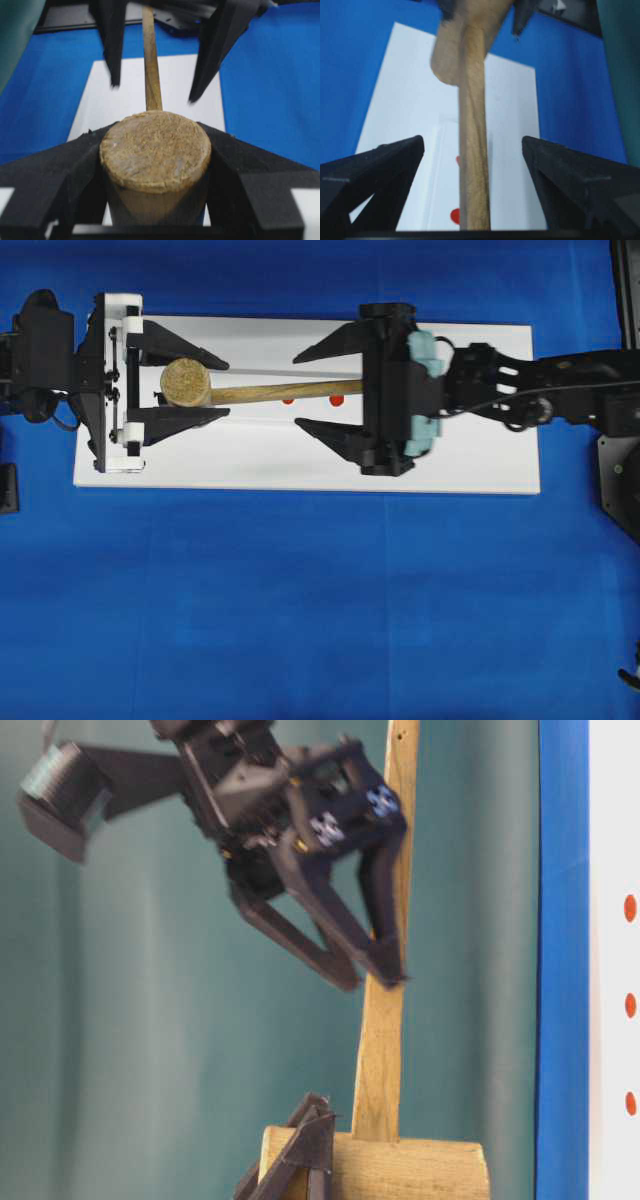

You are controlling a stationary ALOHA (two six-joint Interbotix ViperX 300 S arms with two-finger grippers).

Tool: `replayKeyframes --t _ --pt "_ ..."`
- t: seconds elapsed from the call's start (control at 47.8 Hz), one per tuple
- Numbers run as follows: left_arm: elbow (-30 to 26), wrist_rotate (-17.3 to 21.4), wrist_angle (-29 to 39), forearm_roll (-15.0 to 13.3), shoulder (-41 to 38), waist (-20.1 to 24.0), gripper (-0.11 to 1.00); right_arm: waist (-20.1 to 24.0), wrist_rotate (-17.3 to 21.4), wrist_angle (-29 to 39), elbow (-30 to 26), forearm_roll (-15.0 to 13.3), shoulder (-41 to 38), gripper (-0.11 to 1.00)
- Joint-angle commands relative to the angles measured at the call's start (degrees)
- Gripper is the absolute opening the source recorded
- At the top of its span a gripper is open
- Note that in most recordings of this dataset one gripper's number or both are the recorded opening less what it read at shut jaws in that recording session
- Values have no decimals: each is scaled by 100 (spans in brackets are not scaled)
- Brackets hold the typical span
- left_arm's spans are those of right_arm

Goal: Hit the mark with a hammer.

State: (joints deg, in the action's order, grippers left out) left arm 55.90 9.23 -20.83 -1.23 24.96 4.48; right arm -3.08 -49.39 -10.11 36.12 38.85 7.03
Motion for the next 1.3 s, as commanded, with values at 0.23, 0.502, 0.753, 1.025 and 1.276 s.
replayKeyframes --t 0.23,0.502,0.753,1.025,1.276 --pt "-114 35 0 9 123 -18 45 -26 193 44 -281 18 -255 91" --pt "-114 132 123 18 114 -26 45 -26 193 316 -290 18 -255 25" --pt "-105 360 114 18 123 -35 45 -26 193 325 -290 18 -237 3" --pt "-105 141 114 9 132 -35 45 -26 202 316 -281 18 -185 3" --pt "-70 0 70 9 202 -35 69 -26 272 316 -211 35 -53 3"
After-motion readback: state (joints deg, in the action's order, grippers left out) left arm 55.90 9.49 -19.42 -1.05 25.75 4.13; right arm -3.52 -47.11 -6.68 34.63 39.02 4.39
